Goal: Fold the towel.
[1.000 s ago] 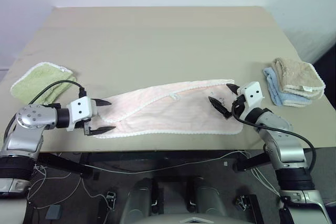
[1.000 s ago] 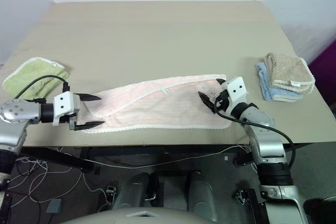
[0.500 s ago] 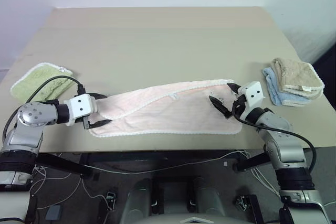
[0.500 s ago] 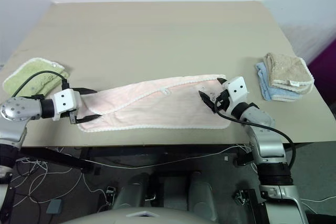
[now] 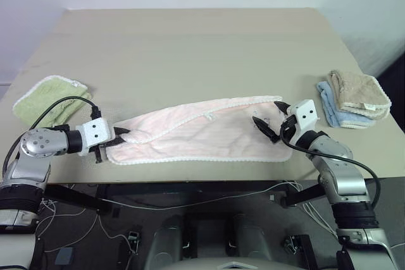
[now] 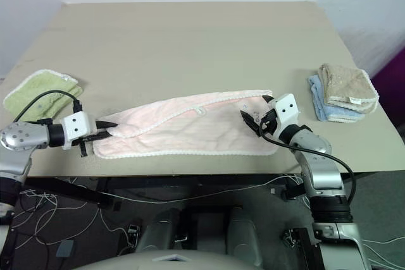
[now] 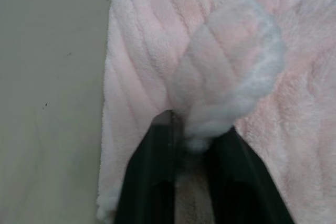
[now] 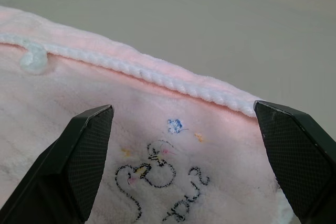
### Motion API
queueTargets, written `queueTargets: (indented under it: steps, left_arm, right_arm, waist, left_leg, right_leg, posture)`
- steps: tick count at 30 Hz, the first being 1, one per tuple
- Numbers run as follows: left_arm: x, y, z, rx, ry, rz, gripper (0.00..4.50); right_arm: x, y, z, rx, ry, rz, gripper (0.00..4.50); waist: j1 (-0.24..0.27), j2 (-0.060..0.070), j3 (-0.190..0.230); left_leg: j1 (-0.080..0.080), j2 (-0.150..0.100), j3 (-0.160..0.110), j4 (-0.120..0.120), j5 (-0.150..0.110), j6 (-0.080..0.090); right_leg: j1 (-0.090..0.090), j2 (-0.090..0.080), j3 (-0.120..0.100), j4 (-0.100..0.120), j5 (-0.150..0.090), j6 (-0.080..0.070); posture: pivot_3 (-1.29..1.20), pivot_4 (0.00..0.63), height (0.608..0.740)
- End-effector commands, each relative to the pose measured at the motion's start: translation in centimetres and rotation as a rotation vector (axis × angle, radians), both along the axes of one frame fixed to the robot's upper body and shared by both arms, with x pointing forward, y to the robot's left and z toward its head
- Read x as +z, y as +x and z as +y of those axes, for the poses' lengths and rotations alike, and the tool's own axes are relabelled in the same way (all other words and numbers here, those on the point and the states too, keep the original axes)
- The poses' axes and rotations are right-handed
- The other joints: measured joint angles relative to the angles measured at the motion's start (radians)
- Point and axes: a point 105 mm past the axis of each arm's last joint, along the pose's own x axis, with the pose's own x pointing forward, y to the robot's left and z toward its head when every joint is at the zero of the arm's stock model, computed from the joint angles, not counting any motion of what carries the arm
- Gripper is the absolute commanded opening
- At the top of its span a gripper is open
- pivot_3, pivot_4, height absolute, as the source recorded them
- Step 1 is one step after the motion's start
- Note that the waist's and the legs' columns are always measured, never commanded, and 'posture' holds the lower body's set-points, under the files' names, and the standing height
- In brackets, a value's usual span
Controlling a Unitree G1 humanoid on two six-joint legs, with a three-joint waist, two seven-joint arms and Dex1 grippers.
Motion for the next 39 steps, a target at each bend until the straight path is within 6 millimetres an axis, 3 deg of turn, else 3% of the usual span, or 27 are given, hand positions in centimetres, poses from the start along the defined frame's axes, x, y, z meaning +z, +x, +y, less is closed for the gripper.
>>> queueTargets:
  steps: [1,9,16,19,23,30,39]
  left_arm:
    - [1.3,-0.2,-0.2,-0.011,-0.036,-0.032,0.08]
    - [0.7,-1.9,-1.7,-0.064,-0.091,0.08,0.08]
    - [-0.1,-2.2,-1.5,-0.076,-0.023,0.101,0.08]
    - [-0.1,-1.7,-1.2,-0.061,0.002,0.082,0.72]
    - [0.2,-1.1,-1.0,-0.056,0.026,0.031,1.97]
    - [1.2,-0.8,-1.5,-0.072,-0.001,-0.024,1.97]
    - [1.9,-1.9,-2.3,-0.131,0.059,-0.076,1.97]
  right_arm:
    - [1.2,0.2,0.3,0.014,0.005,-0.054,4.5]
    - [1.2,0.4,0.7,0.025,0.009,-0.056,4.5]
    - [1.2,0.4,0.9,0.029,0.011,-0.057,4.5]
    - [1.2,0.3,0.8,0.027,0.011,-0.055,4.5]
    - [1.1,0.2,0.8,0.023,0.012,-0.054,4.5]
    - [1.1,0.1,0.9,0.022,0.013,-0.052,4.5]
    - [1.0,0.1,1.0,0.025,0.013,-0.049,4.5]
  waist:
    - [0.0,0.0,0.0]
    - [-0.001,0.0,0.0]
    - [0.0,0.0,0.0]
    - [0.0,0.0,0.0]
    - [0.0,0.0,0.0]
    - [0.0,0.0,0.0]
    - [0.0,0.0,0.0]
  left_leg:
    - [0.0,0.0,0.0,0.0,0.0,0.0]
    - [0.0,0.0,0.0,0.0,0.0,0.0]
    - [0.0,0.0,0.0,0.0,0.0,0.0]
    - [0.0,0.0,0.0,0.0,0.0,0.0]
    - [0.0,0.0,0.0,0.0,0.0,0.0]
    - [0.0,0.0,0.0,0.0,0.0,0.0]
    - [0.0,0.0,0.0,0.0,0.0,0.0]
  right_leg:
    - [0.0,0.0,0.0,0.0,0.0,0.0]
    - [0.0,0.0,0.0,0.0,0.0,0.0]
    - [0.0,0.0,0.0,0.0,0.0,0.0]
    - [0.0,0.0,0.0,0.0,0.0,0.0]
    - [0.0,0.0,0.0,0.0,0.0,0.0]
    - [0.0,0.0,0.0,0.0,0.0,0.0]
    - [0.0,0.0,0.0,0.0,0.0,0.0]
  posture:
    - [0.0,0.15,0.74]
    - [0.0,0.15,0.74]
    - [0.0,0.15,0.74]
    - [0.0,0.15,0.74]
    - [0.0,0.15,0.74]
    - [0.0,0.15,0.74]
    - [0.0,0.15,0.74]
